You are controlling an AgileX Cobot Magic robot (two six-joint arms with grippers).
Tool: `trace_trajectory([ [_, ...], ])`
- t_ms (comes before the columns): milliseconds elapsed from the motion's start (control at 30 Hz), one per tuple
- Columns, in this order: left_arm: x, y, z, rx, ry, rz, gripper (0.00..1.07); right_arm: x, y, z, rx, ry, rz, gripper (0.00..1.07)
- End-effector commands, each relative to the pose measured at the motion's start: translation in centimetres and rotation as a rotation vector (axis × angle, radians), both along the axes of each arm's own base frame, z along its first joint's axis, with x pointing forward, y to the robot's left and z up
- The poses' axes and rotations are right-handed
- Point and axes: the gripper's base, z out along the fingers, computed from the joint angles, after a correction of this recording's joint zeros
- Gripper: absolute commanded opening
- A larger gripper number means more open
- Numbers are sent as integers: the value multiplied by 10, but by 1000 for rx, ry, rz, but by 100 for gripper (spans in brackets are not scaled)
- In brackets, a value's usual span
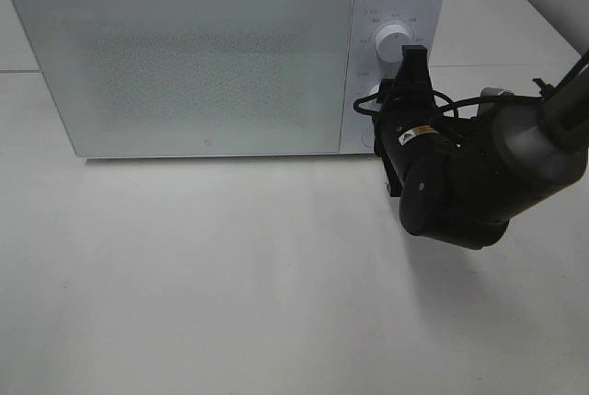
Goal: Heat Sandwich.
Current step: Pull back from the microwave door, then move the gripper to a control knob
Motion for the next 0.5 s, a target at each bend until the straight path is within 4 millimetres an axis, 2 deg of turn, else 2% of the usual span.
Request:
trace_trajectory([
  [33,-3,-1,0,-9,-28,-1,100,7,-7,25,4,-191,-91,28],
  [100,-3,-1,0,-9,-28,-1,100,7,-7,25,4,-190,-91,31],
  [167,-3,-1,0,-9,-28,-1,100,7,-7,25,4,-189,-92,43],
  [200,-3,-1,0,-9,-28,-1,100,7,-7,25,4,-189,-92,43],
  [267,-3,-1,0,-9,-28,-1,100,6,-8,25,7,-186,-105,53],
  [333,-3,-1,0,-9,-28,-1,100,6,-9,24,7,-183,-113,56],
  [400,-3,-1,0,-9,-28,-1,100,7,-11,24,8,-180,-126,67],
  [500,-3,-1,0,-9,-28,-1,100,7,-10,25,3,-184,-113,72],
])
